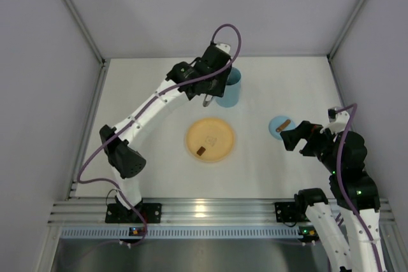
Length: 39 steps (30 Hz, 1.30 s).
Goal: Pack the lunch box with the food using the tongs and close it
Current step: Place the fake food in the packing box, then pick up the fake food from the plate.
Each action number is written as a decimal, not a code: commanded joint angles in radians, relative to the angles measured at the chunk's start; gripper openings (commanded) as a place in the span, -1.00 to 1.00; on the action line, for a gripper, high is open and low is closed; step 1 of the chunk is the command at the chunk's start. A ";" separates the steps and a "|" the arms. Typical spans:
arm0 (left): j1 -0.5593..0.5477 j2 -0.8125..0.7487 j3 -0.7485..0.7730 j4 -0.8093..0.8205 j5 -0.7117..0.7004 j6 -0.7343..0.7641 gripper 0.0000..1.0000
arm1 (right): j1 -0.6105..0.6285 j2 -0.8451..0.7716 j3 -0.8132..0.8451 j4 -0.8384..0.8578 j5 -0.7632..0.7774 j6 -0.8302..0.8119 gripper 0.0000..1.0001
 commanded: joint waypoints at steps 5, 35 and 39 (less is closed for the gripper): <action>-0.002 -0.328 -0.273 -0.012 0.070 -0.015 -0.04 | -0.014 -0.002 0.011 0.014 -0.009 -0.007 0.99; -0.045 -0.735 -0.997 -0.025 0.281 -0.060 0.04 | -0.014 0.006 0.022 0.017 -0.010 -0.002 0.99; -0.054 -0.728 -1.011 -0.015 0.281 -0.060 0.03 | -0.014 0.006 0.016 0.017 -0.012 0.002 0.99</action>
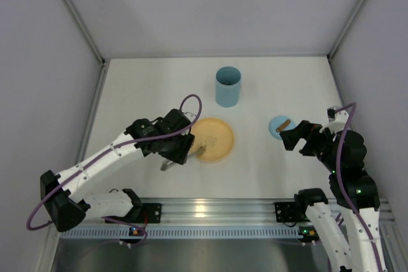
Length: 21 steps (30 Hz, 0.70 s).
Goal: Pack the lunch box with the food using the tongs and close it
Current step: Pick up the fake food from the plate.
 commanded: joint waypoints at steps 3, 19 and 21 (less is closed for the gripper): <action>-0.014 -0.003 -0.015 0.059 0.011 -0.003 0.03 | -0.012 -0.005 0.011 0.018 -0.006 0.000 0.99; -0.028 0.075 -0.025 0.121 -0.006 -0.011 0.00 | -0.014 -0.013 0.008 0.009 0.006 -0.006 0.99; -0.028 0.080 -0.024 0.119 -0.004 -0.009 -0.06 | -0.014 -0.013 0.010 0.007 0.006 -0.004 0.99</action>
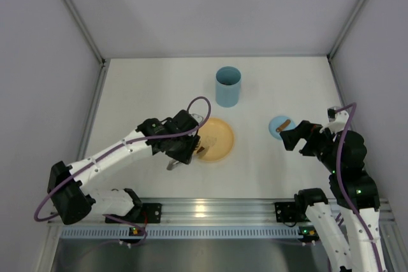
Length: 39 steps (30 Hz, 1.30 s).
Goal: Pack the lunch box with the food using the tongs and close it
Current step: Pick up the fake food from the plate, then place the fake food in the packing box.
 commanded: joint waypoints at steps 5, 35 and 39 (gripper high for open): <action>-0.006 0.000 0.011 0.022 -0.015 0.000 -0.30 | -0.014 -0.011 0.005 0.010 0.004 -0.003 0.99; 0.017 0.473 0.938 0.013 -0.257 0.035 -0.43 | -0.014 0.018 0.039 -0.011 0.016 -0.018 0.99; 0.048 0.560 0.998 0.053 -0.262 0.045 -0.42 | -0.014 0.021 0.042 -0.014 0.016 -0.020 0.99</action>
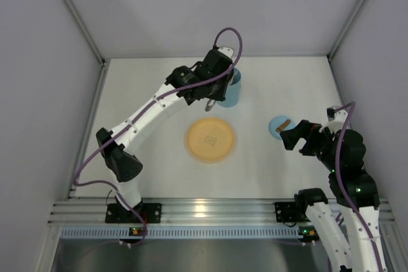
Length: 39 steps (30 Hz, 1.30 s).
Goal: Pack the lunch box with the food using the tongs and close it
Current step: Place the fake food in the packing box.
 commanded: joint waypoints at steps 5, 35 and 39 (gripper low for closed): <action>0.058 0.083 0.080 0.116 -0.012 0.030 -0.42 | -0.014 0.016 0.057 -0.020 0.018 -0.027 0.99; 0.188 -0.144 -0.088 0.208 -0.100 -0.016 0.06 | -0.014 0.000 0.045 -0.020 0.005 -0.019 0.99; 0.300 -0.259 -0.219 0.239 -0.106 -0.053 0.09 | -0.014 -0.001 0.043 -0.014 -0.005 -0.018 0.99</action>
